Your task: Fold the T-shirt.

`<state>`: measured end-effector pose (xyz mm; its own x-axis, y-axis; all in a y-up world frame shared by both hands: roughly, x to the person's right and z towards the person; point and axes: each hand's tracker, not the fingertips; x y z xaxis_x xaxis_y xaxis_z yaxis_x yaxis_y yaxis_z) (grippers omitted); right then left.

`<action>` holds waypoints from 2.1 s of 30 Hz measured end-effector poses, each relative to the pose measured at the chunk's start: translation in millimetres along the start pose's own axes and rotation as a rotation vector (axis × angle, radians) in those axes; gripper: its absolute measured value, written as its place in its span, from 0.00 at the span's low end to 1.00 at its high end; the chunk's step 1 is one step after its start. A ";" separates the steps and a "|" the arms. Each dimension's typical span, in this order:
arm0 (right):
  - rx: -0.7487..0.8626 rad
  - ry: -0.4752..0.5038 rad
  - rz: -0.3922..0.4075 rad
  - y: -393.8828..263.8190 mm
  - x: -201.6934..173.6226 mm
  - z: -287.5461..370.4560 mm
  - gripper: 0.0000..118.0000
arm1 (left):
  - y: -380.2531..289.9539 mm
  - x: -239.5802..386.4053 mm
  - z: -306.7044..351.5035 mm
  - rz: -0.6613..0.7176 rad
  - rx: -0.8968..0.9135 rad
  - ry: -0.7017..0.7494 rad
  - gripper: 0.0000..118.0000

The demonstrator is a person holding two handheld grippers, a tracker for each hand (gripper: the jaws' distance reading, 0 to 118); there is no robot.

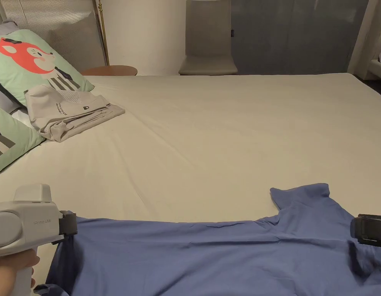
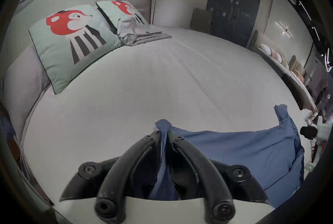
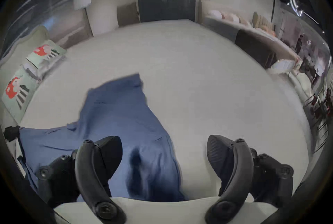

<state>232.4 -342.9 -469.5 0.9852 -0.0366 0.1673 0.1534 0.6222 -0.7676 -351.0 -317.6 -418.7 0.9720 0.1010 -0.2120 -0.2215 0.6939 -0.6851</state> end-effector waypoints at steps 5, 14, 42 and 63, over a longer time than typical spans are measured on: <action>-0.089 0.046 -0.061 4.9 -14.1 -26.8 0.47 | -1.4 1.6 0.6 0.006 -0.001 -0.030 0.03; 0.067 0.088 0.016 -1.9 -5.6 36.2 0.02 | 5.4 -5.3 15.5 -0.007 0.019 -0.029 0.03; 0.040 0.108 0.129 -196.6 45.4 171.4 0.02 | -160.3 -65.5 111.0 -0.040 -0.067 -0.021 0.03; 0.760 -0.001 0.032 -135.9 -14.8 244.0 0.74 | -97.1 2.0 210.4 -0.074 0.601 -0.090 0.83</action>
<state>178.4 -236.1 -216.7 0.9883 -0.0087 0.1525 0.0295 0.9905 -0.1346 -311.1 -234.9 -206.0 0.9917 0.0787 -0.1016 -0.0959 0.9796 -0.1768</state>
